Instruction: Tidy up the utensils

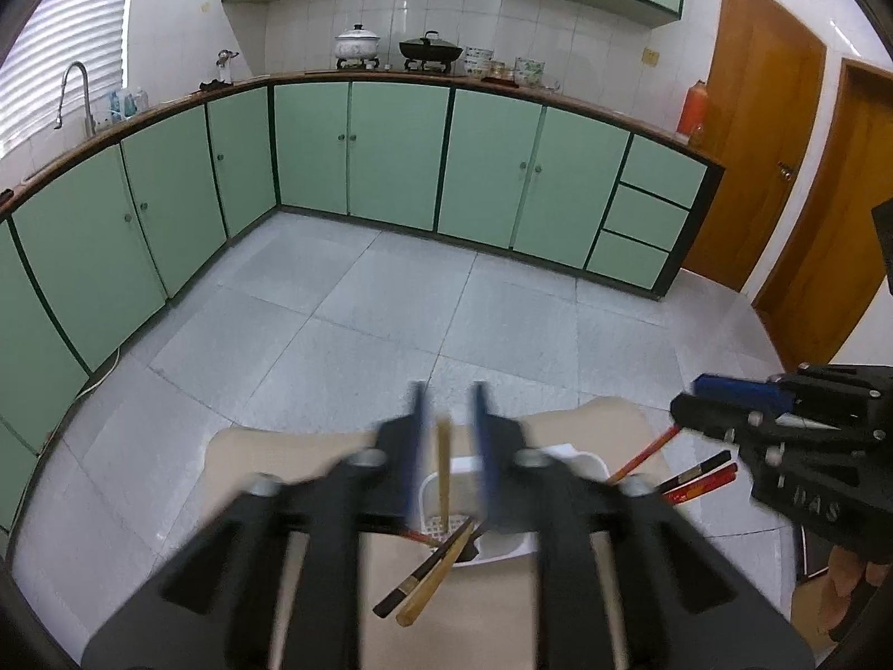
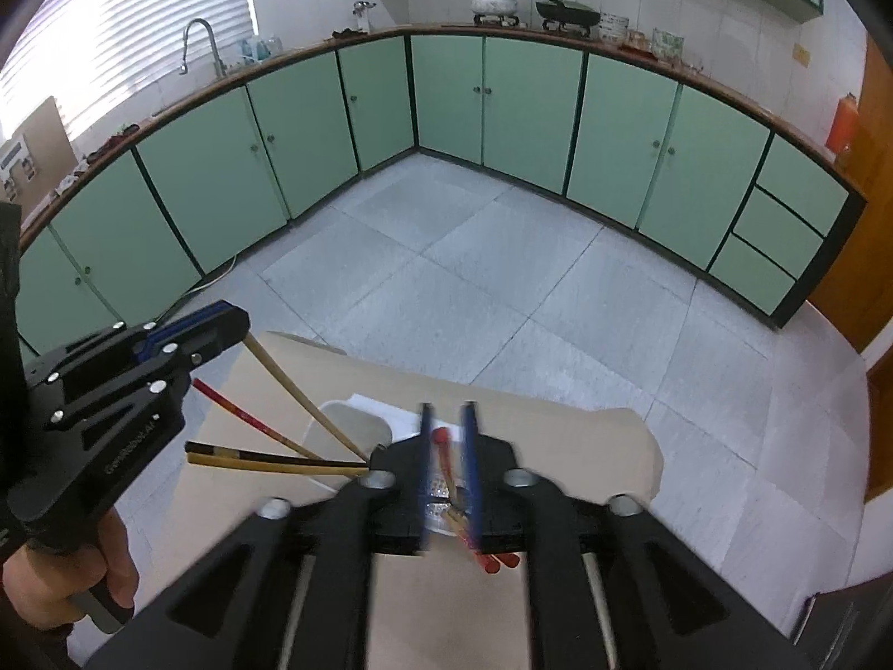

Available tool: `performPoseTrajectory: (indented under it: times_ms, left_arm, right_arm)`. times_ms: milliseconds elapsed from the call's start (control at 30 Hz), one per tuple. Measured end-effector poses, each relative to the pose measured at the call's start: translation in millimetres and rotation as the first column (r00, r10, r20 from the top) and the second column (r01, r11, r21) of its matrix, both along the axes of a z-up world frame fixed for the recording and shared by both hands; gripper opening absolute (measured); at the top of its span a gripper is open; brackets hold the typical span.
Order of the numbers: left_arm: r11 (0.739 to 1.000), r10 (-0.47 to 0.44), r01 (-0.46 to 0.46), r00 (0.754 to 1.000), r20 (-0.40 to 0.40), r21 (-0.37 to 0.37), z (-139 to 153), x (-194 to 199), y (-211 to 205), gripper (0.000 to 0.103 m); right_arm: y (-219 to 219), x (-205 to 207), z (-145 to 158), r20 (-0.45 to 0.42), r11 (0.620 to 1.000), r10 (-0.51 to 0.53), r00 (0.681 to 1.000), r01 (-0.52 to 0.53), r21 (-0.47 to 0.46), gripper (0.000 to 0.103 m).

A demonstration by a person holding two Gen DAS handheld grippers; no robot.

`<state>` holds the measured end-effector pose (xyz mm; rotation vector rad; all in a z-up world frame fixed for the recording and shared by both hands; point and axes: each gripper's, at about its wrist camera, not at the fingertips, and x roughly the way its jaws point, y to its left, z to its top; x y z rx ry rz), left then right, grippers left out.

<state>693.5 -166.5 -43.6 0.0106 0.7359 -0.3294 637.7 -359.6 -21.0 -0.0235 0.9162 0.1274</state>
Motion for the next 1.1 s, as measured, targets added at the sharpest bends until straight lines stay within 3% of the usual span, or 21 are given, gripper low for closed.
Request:
performPoseTrajectory:
  times_ms: [33,400,633,700,867,1100]
  left_arm:
    - [1.000,0.005,-0.005,1.000,0.008,0.001,0.4,-1.1,1.3,0.050]
    - [1.000,0.019,-0.019,0.999,0.033,0.011,16.9,-17.9,15.0,0.075]
    - [0.999,0.040,-0.040,0.999,0.004,0.011,17.1,-34.3,27.1,0.086]
    - [0.999,0.047,-0.047,0.999,0.000,-0.001,17.5,-47.2,35.6,0.090]
    - [0.998,0.057,-0.058,0.998,0.022,0.030,5.4,-102.5,54.7,0.096]
    - [0.984,0.089,-0.098,0.994,0.066,0.147,-17.5,-190.8,70.2,0.097]
  right_arm:
    - [0.7,-1.1,-0.1,0.008,1.000,-0.002,1.000,0.002,-0.011,0.039]
    - [-18.4,-17.6,7.9,0.035,0.999,-0.036,0.999,0.035,0.029,0.044]
    - [-18.8,-41.5,12.0,0.059,0.998,-0.030,0.998,0.027,0.054,0.045]
    - [-21.8,-59.8,17.1,0.102,0.996,-0.048,0.994,0.040,0.074,0.055]
    - [-17.1,-126.0,13.4,0.246,0.997,-0.077,0.966,0.070,0.036,0.094]
    - [7.7,-197.9,-22.5,0.280,0.993,-0.107,0.954,0.118,-0.023,0.097]
